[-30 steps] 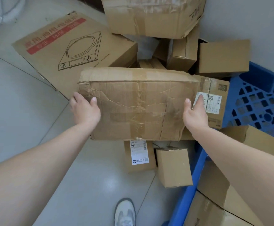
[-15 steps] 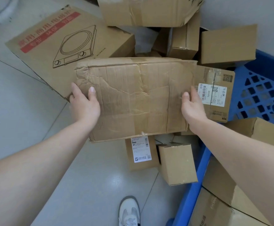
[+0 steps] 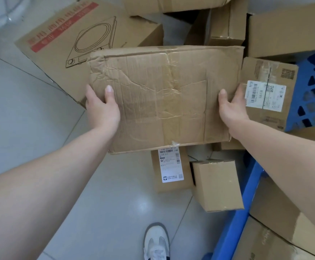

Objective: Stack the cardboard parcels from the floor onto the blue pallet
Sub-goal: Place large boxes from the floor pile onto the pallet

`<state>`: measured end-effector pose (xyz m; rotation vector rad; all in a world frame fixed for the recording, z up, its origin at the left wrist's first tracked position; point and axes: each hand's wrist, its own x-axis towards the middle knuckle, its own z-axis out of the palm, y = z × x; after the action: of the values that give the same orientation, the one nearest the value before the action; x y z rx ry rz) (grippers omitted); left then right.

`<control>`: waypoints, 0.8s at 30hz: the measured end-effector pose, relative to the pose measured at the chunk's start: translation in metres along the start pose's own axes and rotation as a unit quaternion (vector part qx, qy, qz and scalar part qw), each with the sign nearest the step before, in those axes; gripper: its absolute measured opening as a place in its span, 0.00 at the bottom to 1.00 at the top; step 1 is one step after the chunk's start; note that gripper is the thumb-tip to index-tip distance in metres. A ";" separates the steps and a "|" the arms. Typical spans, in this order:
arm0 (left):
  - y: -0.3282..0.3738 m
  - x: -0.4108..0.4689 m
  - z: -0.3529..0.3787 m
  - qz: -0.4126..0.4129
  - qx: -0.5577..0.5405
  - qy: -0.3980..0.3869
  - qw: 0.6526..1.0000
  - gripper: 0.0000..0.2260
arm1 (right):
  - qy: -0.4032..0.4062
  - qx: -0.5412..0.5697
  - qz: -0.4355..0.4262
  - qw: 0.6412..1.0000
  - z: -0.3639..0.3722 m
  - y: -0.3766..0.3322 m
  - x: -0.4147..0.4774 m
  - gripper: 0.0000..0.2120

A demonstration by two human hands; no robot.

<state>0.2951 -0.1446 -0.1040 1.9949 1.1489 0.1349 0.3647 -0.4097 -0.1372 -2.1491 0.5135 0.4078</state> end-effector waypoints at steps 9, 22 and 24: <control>0.012 -0.012 -0.010 0.040 0.019 0.012 0.999 0.25 | 0.016 0.004 -0.071 0.997 -0.029 -0.002 -0.015 0.29; 0.085 -0.100 -0.041 0.058 0.060 -0.022 0.996 0.24 | 0.084 -0.056 -0.121 0.987 -0.150 -0.018 -0.072 0.25; 0.097 -0.121 -0.045 0.067 0.064 -0.033 0.995 0.25 | 0.094 -0.064 -0.113 0.987 -0.174 -0.015 -0.082 0.25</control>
<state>0.2700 -0.2349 0.0276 2.1735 1.0041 0.0655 0.3196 -0.5260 0.0106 -2.3530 0.3488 0.1158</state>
